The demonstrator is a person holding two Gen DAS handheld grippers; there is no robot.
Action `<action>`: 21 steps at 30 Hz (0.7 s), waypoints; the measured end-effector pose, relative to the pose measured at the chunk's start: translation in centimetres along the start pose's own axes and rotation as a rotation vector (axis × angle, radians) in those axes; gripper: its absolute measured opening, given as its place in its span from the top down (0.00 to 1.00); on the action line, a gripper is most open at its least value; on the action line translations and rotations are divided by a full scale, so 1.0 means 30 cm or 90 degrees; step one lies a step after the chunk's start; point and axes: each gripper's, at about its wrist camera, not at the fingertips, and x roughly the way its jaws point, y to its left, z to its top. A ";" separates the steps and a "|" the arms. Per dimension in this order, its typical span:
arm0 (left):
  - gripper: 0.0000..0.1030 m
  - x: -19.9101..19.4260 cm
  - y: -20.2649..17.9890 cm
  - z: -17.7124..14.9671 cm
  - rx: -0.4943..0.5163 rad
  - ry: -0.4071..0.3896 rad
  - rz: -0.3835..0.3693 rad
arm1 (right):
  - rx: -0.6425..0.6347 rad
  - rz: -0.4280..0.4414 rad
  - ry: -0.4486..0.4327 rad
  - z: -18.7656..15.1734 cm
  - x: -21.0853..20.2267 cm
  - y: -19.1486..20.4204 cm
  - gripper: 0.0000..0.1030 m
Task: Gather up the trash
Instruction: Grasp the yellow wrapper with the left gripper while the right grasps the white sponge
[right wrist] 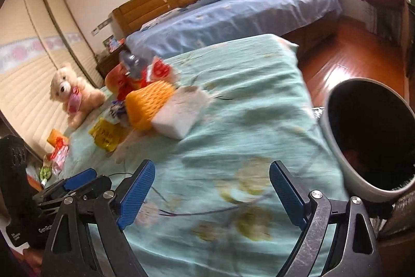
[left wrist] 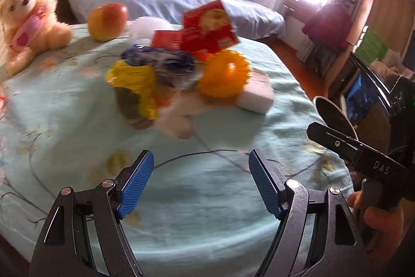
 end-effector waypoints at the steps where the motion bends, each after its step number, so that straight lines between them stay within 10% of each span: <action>1: 0.25 -0.002 0.021 0.002 -0.007 -0.001 0.004 | -0.009 0.000 0.003 0.004 0.015 0.021 0.12; 21: 0.25 0.127 0.223 0.149 -0.069 0.011 0.059 | -0.066 -0.030 0.054 0.107 0.255 0.130 0.26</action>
